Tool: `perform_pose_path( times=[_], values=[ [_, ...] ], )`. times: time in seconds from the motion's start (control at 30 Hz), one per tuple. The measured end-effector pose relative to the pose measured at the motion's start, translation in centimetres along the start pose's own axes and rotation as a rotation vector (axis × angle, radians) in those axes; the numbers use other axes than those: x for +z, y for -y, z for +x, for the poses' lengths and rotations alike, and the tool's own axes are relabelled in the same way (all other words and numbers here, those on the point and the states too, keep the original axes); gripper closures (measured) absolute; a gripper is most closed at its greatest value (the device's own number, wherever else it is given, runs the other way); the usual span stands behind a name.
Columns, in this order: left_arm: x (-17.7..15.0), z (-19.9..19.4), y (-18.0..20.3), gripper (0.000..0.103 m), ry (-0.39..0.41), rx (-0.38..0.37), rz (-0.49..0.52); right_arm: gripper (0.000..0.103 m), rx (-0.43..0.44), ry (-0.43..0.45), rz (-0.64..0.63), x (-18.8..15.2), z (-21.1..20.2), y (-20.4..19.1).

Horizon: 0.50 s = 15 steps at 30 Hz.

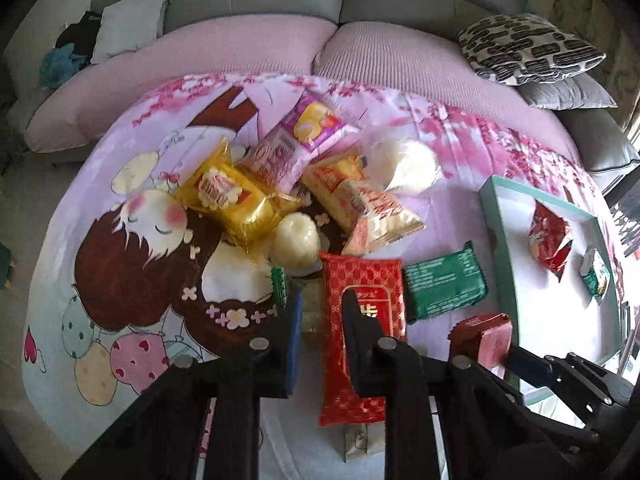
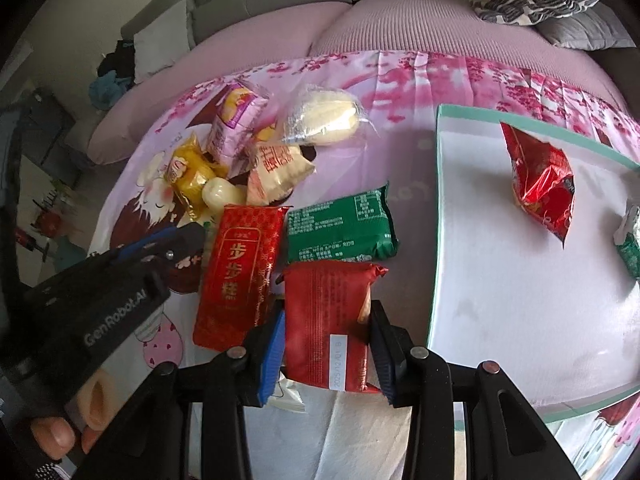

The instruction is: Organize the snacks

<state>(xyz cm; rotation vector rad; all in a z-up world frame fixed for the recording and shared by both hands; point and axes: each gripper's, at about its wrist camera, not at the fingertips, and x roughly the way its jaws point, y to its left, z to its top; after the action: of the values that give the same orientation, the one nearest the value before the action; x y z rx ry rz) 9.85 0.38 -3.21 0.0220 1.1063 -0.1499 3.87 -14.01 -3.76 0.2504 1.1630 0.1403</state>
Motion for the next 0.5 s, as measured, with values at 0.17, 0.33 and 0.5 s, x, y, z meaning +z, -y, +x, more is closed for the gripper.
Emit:
perform_pose_path(
  times=[0.17, 0.33, 0.5],
  values=[
    [-0.4, 1.5, -0.6, 0.070, -0.059, -0.078, -0.054, 0.061, -0.009, -0.020, 0.000, -0.1, 0.7, 0.1],
    [-0.6, 2.6, 0.5, 0.040, -0.096, -0.123, -0.047, 0.061, -0.012, -0.045, 0.003, -0.4, 1.4, 0.3],
    [-0.7, 3.6, 2.2, 0.027, -0.117, -0.041, 0.022, 0.061, -0.012, -0.049, 0.000, -0.5, 1.6, 0.3]
  ],
)
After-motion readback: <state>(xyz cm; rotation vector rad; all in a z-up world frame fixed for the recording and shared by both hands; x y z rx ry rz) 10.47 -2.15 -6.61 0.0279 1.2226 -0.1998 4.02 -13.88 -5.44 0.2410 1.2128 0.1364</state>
